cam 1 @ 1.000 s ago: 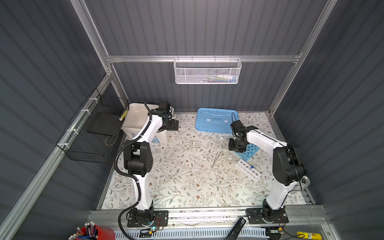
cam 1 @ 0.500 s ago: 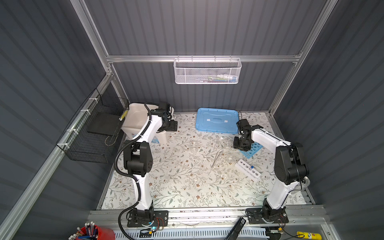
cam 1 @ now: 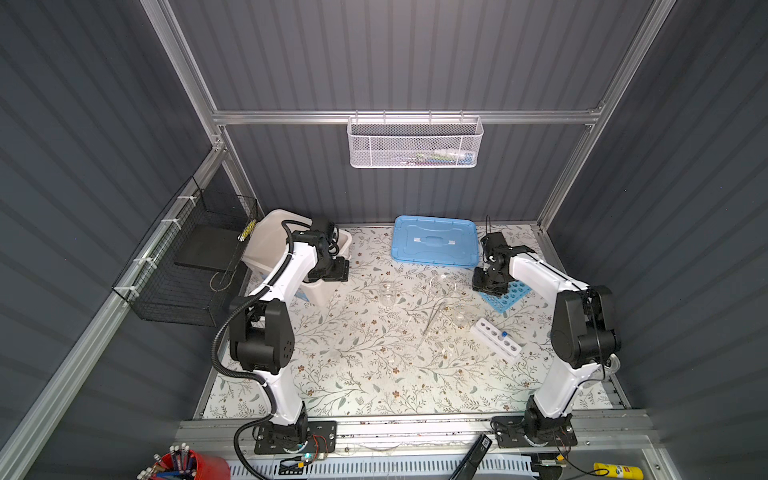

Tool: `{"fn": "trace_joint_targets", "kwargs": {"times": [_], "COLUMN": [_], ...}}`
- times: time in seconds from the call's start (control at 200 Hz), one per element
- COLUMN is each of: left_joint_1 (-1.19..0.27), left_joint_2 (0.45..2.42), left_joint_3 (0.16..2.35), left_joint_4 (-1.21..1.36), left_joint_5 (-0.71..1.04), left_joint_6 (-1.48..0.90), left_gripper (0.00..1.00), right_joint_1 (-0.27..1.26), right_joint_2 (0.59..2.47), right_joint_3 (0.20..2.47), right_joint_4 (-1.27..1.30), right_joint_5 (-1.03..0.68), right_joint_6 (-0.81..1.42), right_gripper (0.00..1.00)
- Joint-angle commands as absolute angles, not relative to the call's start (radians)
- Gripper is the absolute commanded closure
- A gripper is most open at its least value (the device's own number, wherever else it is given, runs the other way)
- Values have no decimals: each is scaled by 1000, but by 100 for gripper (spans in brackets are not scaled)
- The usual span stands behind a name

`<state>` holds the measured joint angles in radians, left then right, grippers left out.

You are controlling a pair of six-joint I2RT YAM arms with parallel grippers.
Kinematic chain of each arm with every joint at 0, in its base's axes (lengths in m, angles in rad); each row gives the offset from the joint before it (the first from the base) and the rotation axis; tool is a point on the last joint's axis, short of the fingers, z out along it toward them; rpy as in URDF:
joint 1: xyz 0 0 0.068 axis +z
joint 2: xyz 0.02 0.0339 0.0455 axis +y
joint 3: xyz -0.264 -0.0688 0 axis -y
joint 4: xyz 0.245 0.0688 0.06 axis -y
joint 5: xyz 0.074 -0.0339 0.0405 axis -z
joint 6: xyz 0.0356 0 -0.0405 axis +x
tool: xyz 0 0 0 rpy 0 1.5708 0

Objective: Organize the chemistry lab equipment
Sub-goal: 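Lower the left gripper onto the white bin's rim and close it, then drag the white bin toward the table center with the left gripper while the right hovers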

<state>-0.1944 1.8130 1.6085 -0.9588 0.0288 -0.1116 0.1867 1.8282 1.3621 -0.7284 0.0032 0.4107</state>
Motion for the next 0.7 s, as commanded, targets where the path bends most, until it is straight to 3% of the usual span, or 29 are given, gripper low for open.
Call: {"fn": "trace_joint_targets", "kwargs": {"times": [0.0,0.695], "left_joint_1": [-189,-194], "left_joint_2": [1754,1499], "left_joint_3": [1587,1332], "left_joint_4": [-1008,-1156], "left_joint_5": [94,245], "left_joint_6": [-131,-133], "left_gripper": [27,34], "right_joint_1": [183,172], "right_joint_2": [1838,1824], "right_joint_3": [1392,1462], "right_joint_4": [-744,-773], "right_joint_5": [-2,-55], "right_joint_6": [388,354], "right_gripper": [55,51]}}
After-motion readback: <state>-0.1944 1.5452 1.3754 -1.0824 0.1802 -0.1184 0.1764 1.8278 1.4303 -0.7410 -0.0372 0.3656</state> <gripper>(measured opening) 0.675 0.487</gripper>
